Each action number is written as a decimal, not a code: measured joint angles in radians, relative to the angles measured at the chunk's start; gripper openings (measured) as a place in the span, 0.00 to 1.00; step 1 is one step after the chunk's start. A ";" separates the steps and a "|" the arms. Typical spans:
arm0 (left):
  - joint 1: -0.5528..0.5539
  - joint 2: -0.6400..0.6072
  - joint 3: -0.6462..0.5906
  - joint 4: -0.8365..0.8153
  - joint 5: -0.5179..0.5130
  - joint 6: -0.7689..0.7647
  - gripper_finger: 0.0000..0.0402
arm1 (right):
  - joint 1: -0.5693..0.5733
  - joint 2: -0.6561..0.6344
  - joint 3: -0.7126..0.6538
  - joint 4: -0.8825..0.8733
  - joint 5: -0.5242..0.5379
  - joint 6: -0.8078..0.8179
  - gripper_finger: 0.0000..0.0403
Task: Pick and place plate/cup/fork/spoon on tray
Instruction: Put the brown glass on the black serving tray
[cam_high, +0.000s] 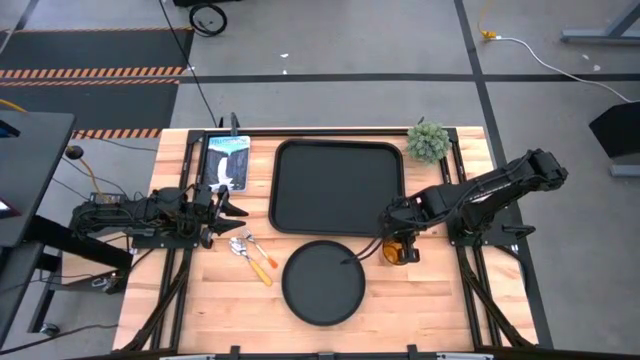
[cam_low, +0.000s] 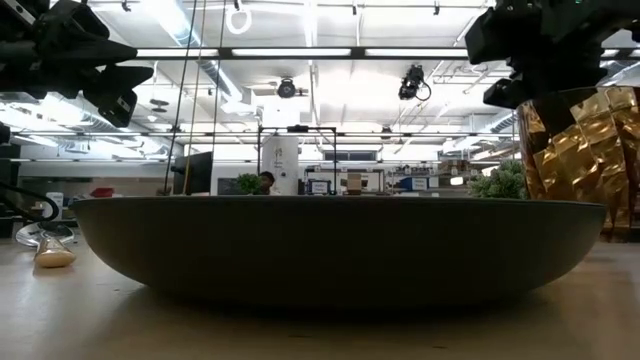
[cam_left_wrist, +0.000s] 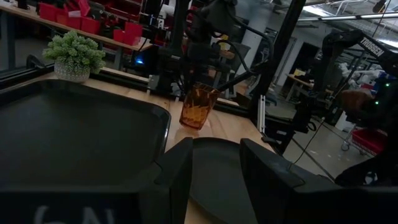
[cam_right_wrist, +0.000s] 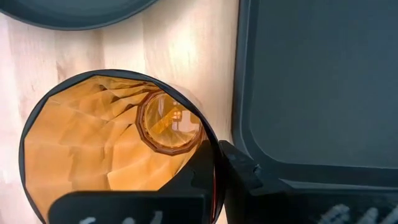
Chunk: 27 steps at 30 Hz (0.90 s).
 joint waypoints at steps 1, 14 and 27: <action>0.000 0.000 0.000 0.000 0.000 0.000 0.35 | -0.002 0.000 0.000 0.000 -0.009 -0.003 0.05; 0.000 0.000 0.000 0.000 0.000 0.000 0.35 | -0.072 -0.003 0.093 -0.091 -0.013 -0.074 0.04; 0.000 0.000 0.000 0.000 0.000 0.000 0.35 | -0.153 -0.003 0.146 -0.137 -0.056 -0.137 0.04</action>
